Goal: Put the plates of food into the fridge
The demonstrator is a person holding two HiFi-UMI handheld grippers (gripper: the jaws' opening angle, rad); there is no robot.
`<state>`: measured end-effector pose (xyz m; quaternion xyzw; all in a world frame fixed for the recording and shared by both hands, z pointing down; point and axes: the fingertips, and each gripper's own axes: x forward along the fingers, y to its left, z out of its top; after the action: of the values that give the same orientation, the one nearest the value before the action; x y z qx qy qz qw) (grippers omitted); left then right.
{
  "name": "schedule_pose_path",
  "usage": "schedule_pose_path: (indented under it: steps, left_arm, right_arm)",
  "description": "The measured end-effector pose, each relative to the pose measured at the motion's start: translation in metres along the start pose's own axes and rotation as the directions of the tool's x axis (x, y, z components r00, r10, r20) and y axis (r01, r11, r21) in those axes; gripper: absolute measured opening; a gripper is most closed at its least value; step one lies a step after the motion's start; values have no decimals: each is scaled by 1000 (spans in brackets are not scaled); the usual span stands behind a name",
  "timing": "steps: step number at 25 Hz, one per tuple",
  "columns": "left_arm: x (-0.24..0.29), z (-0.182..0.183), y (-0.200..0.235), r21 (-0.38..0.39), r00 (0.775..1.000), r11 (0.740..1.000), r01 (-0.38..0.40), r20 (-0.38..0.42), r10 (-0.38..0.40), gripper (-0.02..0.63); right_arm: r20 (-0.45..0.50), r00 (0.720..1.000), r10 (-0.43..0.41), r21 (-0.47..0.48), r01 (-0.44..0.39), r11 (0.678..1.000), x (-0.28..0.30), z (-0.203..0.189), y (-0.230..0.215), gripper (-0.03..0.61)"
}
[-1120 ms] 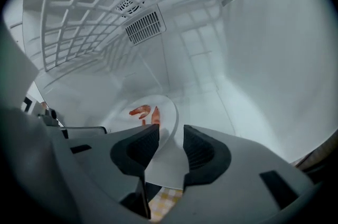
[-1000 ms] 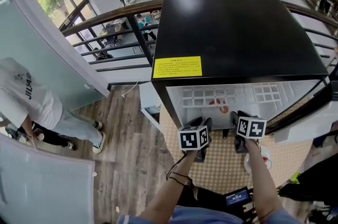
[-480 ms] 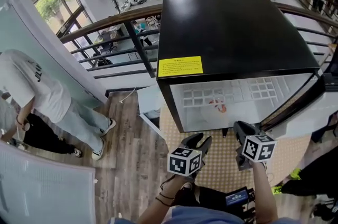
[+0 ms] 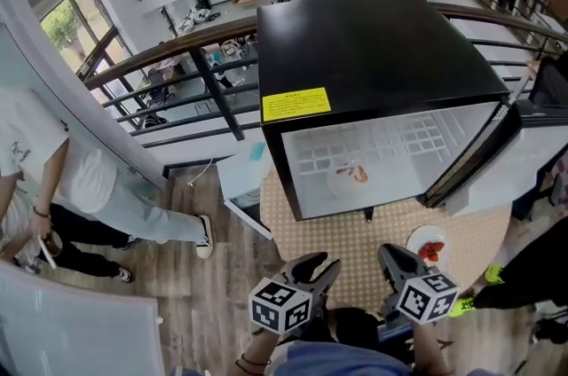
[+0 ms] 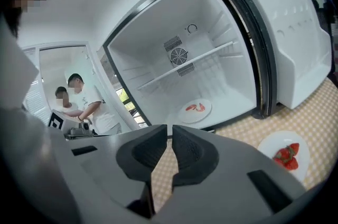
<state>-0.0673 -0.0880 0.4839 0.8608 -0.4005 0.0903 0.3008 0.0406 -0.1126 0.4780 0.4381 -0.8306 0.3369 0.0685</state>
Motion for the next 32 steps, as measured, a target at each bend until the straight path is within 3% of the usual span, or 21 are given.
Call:
schedule_pose_path:
  steps: [6, 12, 20, 32]
  left_arm:
    - [-28, -8, -19, 16, 998, 998, 57, 27, -57, 132]
    - [-39, -18, -28, 89, 994, 990, 111, 10, -112, 99]
    - [-53, -27, -35, 121, 985, 978, 170, -5, -170, 64]
    - [-60, -37, -47, 214, 978, 955, 208, -35, -205, 38]
  right_arm:
    - [31, 999, -27, 17, 27, 1000, -31, -25, 13, 41]
    - [77, 996, -41, 62, 36, 997, -47, -47, 37, 40]
    - [91, 992, -90, 82, 83, 993, -57, -69, 59, 40]
    - [104, 986, -127, 63, 120, 991, -62, -85, 64, 39]
